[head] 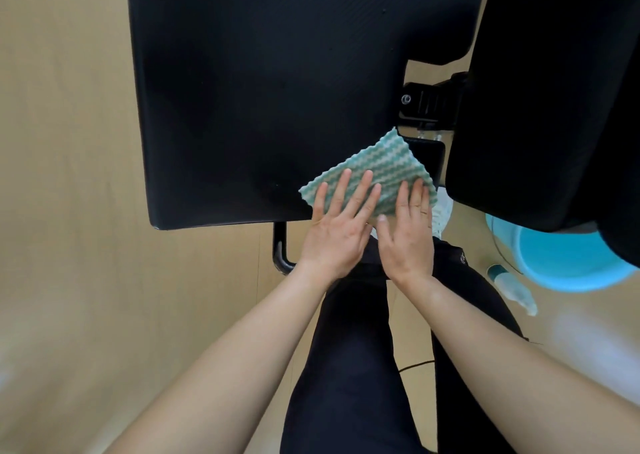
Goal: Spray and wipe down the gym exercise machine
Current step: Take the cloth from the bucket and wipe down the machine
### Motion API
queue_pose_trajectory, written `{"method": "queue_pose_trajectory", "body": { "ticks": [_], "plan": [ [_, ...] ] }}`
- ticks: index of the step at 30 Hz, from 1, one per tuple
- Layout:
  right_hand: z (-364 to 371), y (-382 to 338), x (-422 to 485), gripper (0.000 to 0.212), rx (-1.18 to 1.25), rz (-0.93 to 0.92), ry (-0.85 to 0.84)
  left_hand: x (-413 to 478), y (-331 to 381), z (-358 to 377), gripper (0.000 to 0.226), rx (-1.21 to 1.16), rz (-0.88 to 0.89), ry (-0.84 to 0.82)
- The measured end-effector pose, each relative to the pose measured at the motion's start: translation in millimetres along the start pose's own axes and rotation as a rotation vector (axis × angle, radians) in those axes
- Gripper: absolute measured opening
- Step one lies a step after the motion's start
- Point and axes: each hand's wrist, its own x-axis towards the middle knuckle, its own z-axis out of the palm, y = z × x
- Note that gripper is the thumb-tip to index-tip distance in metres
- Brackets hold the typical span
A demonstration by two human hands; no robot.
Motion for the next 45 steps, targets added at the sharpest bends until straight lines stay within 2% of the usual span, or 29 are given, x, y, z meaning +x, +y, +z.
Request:
{"method": "queue_pose_trajectory", "body": {
  "ticks": [3,5,7,11,16,18,20,23,25,28,31,35,39,43,45],
  "plan": [
    [1.0,-11.5,8.4,0.074,0.073,0.063,0.030,1.2,-10.2,-3.8,0.063,0.036,0.026,0.036],
    [1.3,-26.9,18.1,0.077,0.064,0.008,0.038,-2.8,-17.9,-7.9,0.059,0.022,-0.038,0.068],
    [0.9,-43.8,29.1,0.078,0.003,-0.108,0.035,-9.6,-24.1,-9.5,0.058,-0.011,-0.156,0.097],
    [-0.2,-80.4,48.6,0.078,-0.160,-0.463,-0.006,-33.8,-51.3,-16.2,0.061,-0.071,-0.396,0.155],
    [9.7,-145.8,48.6,0.079,-0.181,-0.764,-0.057,-72.8,-93.0,-29.6,0.067,-0.065,-0.671,0.190],
    [15.6,-164.6,37.8,0.074,-0.107,-0.843,-0.043,-81.1,-100.0,-37.1,0.071,-0.073,-0.774,0.225],
    [19.7,-169.0,30.1,0.066,-0.012,-0.830,0.020,-83.7,-102.0,-45.2,0.070,-0.073,-0.765,0.301],
    [21.3,-151.2,27.8,0.056,0.004,-0.767,0.096,-76.5,-105.6,-45.3,0.067,-0.063,-0.458,0.307],
    [17.6,-134.0,30.0,0.057,-0.052,-0.784,0.090,-64.0,-113.6,-40.1,0.069,-0.037,-0.363,0.235],
    [6.0,-118.9,40.8,0.063,-0.105,-0.773,0.101,-48.8,-127.7,-36.5,0.073,0.024,-0.400,0.183],
    [-12.5,-115.3,64.8,0.077,-0.173,-0.647,0.120,-41.5,-137.0,-42.3,0.078,0.051,-0.461,0.199],
    [-37.3,-115.4,100.4,0.094,-0.279,-0.551,0.094,-23.3,-143.9,-57.7,0.091,0.003,-0.726,0.207],
    [-57.2,-116.5,123.5,0.102,-0.347,-0.536,0.041,6.2,-155.9,-81.8,0.101,-0.092,-0.935,0.249],
    [-64.2,-108.8,127.0,0.100,-0.361,-0.556,-0.001,39.2,-156.0,-97.8,0.100,-0.127,-1.011,0.291],
    [-67.6,-105.5,129.8,0.099,-0.362,-0.563,-0.025,41.0,-146.4,-94.6,0.093,-0.059,-0.954,0.283]
  ]
}}
